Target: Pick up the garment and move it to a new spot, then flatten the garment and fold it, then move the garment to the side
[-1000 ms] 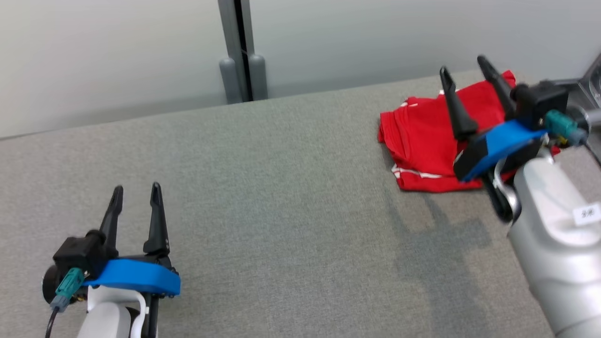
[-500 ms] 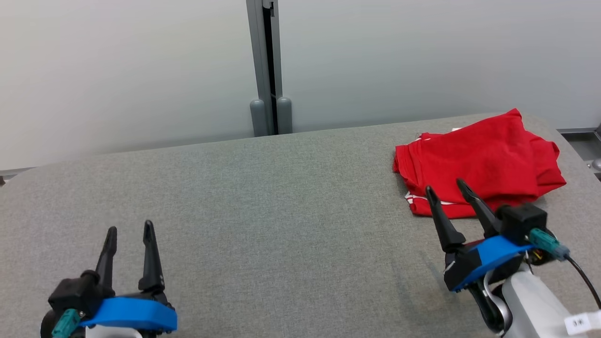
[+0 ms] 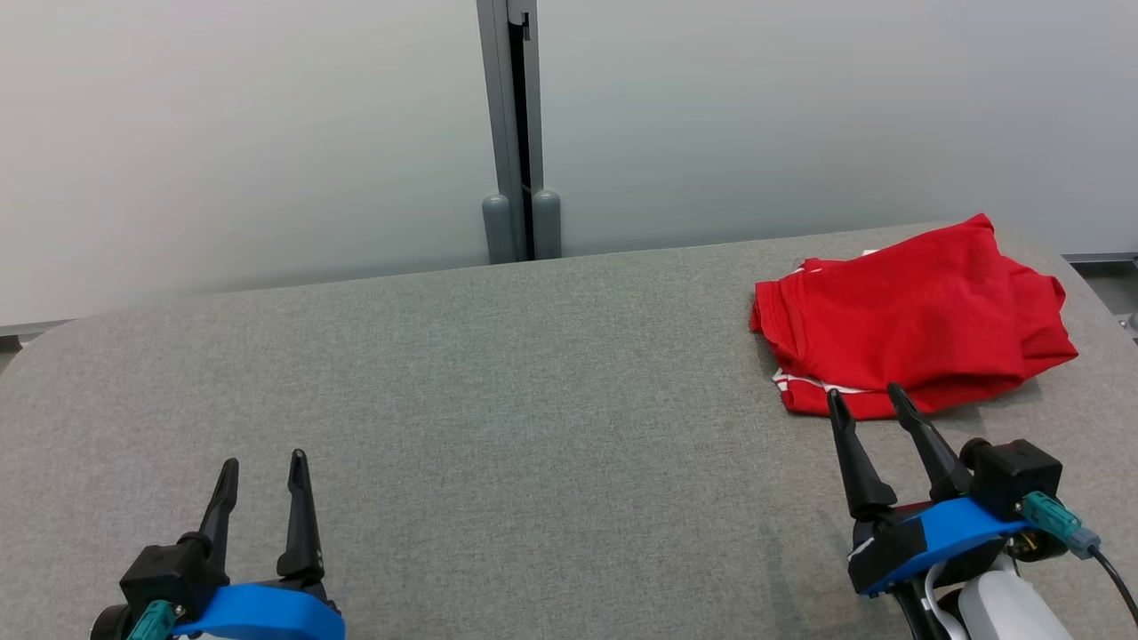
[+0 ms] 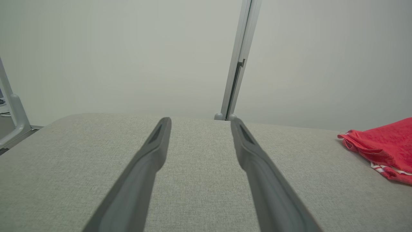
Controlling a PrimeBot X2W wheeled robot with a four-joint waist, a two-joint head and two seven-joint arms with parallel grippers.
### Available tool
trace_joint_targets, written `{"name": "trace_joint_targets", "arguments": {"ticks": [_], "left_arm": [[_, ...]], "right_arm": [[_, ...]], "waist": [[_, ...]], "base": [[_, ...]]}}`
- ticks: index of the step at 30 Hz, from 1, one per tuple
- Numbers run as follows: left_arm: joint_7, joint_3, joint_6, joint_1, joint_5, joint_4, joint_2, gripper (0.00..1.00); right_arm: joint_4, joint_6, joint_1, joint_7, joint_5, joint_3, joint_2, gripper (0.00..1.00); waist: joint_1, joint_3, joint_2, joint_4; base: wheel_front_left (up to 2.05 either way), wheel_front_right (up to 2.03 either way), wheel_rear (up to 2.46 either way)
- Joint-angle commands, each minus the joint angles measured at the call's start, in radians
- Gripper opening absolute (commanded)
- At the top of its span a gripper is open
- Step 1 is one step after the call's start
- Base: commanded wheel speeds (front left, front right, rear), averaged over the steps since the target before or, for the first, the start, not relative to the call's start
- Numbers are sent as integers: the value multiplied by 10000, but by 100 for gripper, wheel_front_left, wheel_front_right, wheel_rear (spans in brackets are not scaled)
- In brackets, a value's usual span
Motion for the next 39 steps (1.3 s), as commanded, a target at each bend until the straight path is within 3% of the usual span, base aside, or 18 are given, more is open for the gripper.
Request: {"name": "trace_joint_targets", "arguments": {"ticks": [1,14,15,19,39], "left_arm": [[-23,0,-56,-17,10,47,-4,100],[-22,131,-215,-82,169,132,-122,100],[2,101,-163,-4,114,185,-132,0],[88,105,-164,246,39,531,-228,0],[1002,381,-208,-42,-3306,208,-308,0]], "right_arm": [[42,2,108,-41,-77,-20,30,100],[282,2,-17,-42,90,88,107,100],[291,0,-4,4,57,89,91,0],[587,0,235,70,111,105,155,0],[26,0,434,984,3254,-566,372,0]], "waist": [[0,-10,1,0],[0,-40,1,-35],[1,-48,1,-20],[1,-46,1,-15],[1,12,1,97]], "base": [[0,0,0],[0,0,0],[0,0,0],[0,0,0],[0,0,0]]}}
